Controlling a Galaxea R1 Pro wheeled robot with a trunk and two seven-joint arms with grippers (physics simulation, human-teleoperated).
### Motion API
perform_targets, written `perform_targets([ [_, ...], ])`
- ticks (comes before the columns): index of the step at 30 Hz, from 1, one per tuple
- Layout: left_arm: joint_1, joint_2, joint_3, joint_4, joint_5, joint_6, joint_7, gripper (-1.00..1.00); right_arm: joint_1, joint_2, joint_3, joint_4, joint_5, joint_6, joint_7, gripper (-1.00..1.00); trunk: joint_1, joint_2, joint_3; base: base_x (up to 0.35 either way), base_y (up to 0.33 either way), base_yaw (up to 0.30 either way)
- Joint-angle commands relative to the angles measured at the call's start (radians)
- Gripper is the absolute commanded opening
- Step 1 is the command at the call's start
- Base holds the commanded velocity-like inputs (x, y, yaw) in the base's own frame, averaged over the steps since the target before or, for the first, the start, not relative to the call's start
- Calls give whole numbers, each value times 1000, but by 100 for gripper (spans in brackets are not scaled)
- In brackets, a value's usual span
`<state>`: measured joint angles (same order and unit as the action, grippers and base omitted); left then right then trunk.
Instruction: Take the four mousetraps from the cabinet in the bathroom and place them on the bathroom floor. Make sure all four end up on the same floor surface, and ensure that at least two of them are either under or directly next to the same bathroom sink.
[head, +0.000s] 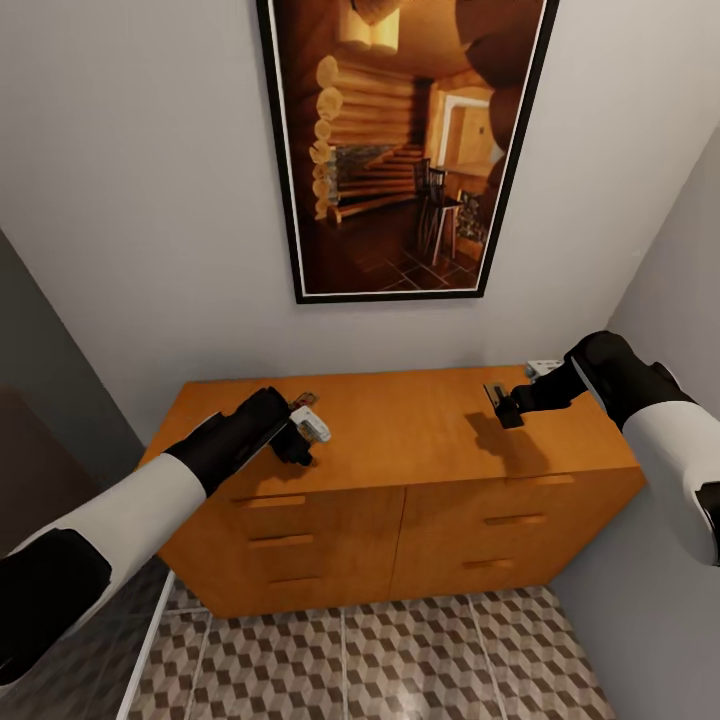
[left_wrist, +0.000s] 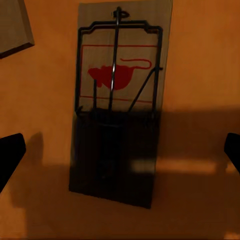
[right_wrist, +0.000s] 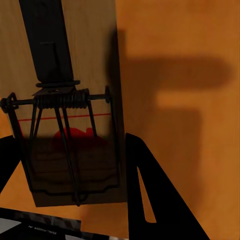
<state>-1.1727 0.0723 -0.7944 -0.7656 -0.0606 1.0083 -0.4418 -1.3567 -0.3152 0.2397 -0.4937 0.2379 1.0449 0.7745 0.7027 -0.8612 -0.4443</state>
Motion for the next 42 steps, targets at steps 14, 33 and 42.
perform_targets([
  [14, -1, 126, 0, 69, 74, -145, -82, 100, -1, -1, 4, 1, 8, 2, 8, -100, 0, -1, -1, 0, 0, 0],
  [33, -1, 152, 17, 74, 166, -258, -108, 100, -1, -2, 4, 3, 7, 2, 8, -100, 0, -1, -1, 0, 0, 0],
  [42, -1, 125, 14, 82, 164, -260, -106, 100, -1, -2, 4, 3, 7, 2, 8, -100, 0, -1, -1, 0, 0, 0],
])
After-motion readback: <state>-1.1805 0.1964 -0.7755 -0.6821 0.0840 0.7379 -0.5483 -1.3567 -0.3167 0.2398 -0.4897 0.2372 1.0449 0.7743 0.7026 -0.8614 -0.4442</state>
